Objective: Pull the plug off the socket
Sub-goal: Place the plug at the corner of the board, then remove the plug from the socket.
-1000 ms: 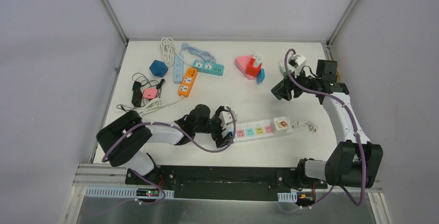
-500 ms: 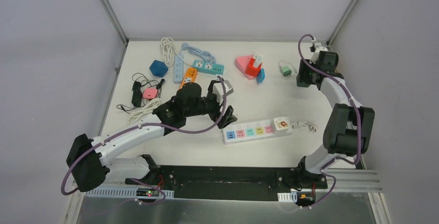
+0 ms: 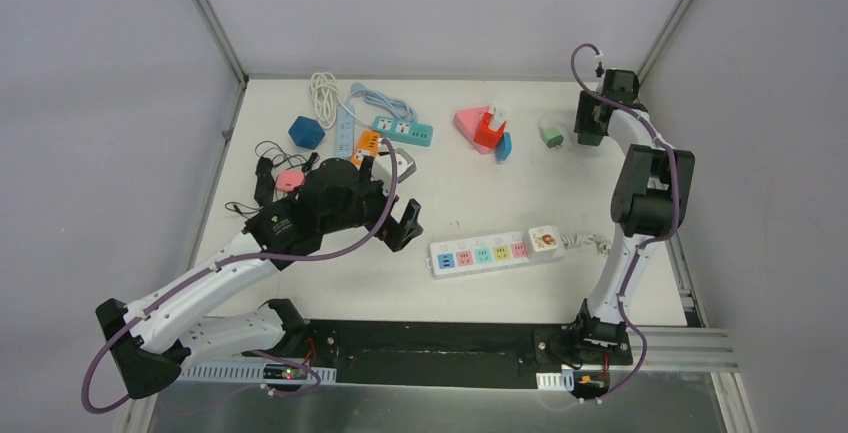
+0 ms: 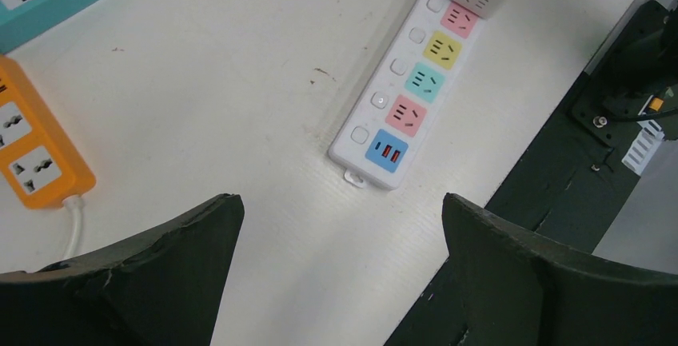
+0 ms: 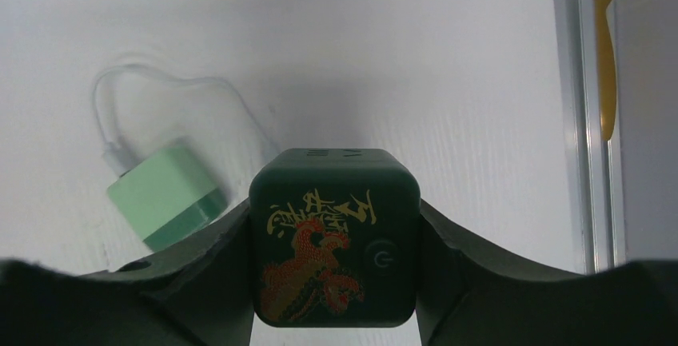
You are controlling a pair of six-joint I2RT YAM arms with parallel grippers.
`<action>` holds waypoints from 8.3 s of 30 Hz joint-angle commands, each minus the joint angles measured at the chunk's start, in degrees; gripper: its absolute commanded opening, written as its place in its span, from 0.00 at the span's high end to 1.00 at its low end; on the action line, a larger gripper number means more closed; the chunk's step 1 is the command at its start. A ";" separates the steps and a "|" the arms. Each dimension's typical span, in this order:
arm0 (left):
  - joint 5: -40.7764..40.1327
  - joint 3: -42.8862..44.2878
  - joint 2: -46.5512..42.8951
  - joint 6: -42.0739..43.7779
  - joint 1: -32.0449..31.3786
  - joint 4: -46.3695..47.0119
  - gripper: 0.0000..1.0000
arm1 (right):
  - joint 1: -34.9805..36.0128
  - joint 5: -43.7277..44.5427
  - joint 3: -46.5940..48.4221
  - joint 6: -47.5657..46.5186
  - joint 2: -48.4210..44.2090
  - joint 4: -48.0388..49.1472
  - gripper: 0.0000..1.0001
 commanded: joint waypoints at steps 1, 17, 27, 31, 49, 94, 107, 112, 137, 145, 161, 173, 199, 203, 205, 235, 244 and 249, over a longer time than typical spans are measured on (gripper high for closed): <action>-4.00 -0.77 -2.15 0.82 0.44 -2.24 0.01 | -0.14 7.61 6.77 -5.28 4.31 -1.81 0.65; -3.01 -0.85 -1.30 1.11 0.43 -2.23 0.01 | 1.67 4.33 5.00 -8.06 4.64 -1.90 0.15; -2.03 -1.81 -1.86 0.58 0.36 -0.89 0.01 | 2.41 4.30 2.44 -7.93 -1.70 -2.49 0.15; -1.54 -2.17 -1.98 0.24 0.36 -0.01 0.01 | 2.41 4.30 0.39 -7.93 -5.77 -2.85 0.15; 6.03 -18.41 -4.66 -4.65 0.43 25.92 0.01 | 2.24 -38.21 -18.45 -17.38 -36.73 -12.75 0.12; 6.53 -31.23 8.85 -19.48 0.43 55.69 0.02 | 2.24 -67.90 -30.01 -55.54 -46.73 -41.50 0.06; 9.42 -29.82 12.54 -19.64 0.43 56.48 0.03 | 2.24 -66.34 -29.98 -61.73 -46.19 -45.39 0.06; 10.28 -30.17 12.96 -19.39 0.43 57.74 0.03 | 2.24 -63.71 -29.54 -63.26 -45.72 -46.39 0.05; 9.67 -32.89 8.52 -17.79 0.45 56.91 0.03 | 8.66 -45.57 -29.62 -93.45 -36.26 -53.90 0.00; 9.81 -33.10 8.98 -17.70 0.47 57.49 0.03 | 11.34 -42.15 -34.79 -92.11 -37.87 -48.84 0.00; 15.27 -37.79 10.72 -14.97 0.09 71.00 0.04 | 13.90 -38.26 -40.35 -88.57 -43.08 -39.46 0.17; 16.41 -37.73 11.81 -10.70 -0.35 71.73 0.04 | 13.92 -37.98 -41.01 -91.17 -43.77 -40.69 0.30; 16.85 -28.94 22.49 13.58 -4.38 63.63 0.04 | 18.82 -40.62 -42.47 -91.45 -47.13 -42.00 0.93; 18.96 -27.09 27.55 16.93 -5.38 65.21 0.05 | 23.15 -41.79 -41.75 -88.04 -46.95 -41.00 1.00; 19.03 -26.64 29.38 17.44 -6.22 66.23 0.05 | 24.02 -42.04 -41.18 -85.91 -46.37 -40.41 1.00; 10.57 -28.66 37.92 22.30 -10.29 73.83 0.02 | 26.14 -40.38 -42.77 -82.06 -46.44 -36.06 1.00; 10.24 -32.26 34.33 21.50 -10.33 80.23 0.01 | 26.36 -40.21 -42.83 -82.06 -46.08 -36.01 1.00; 9.54 -32.65 35.29 21.26 -10.23 81.61 0.01 | 26.32 -40.07 -42.89 -82.02 -46.09 -36.03 1.00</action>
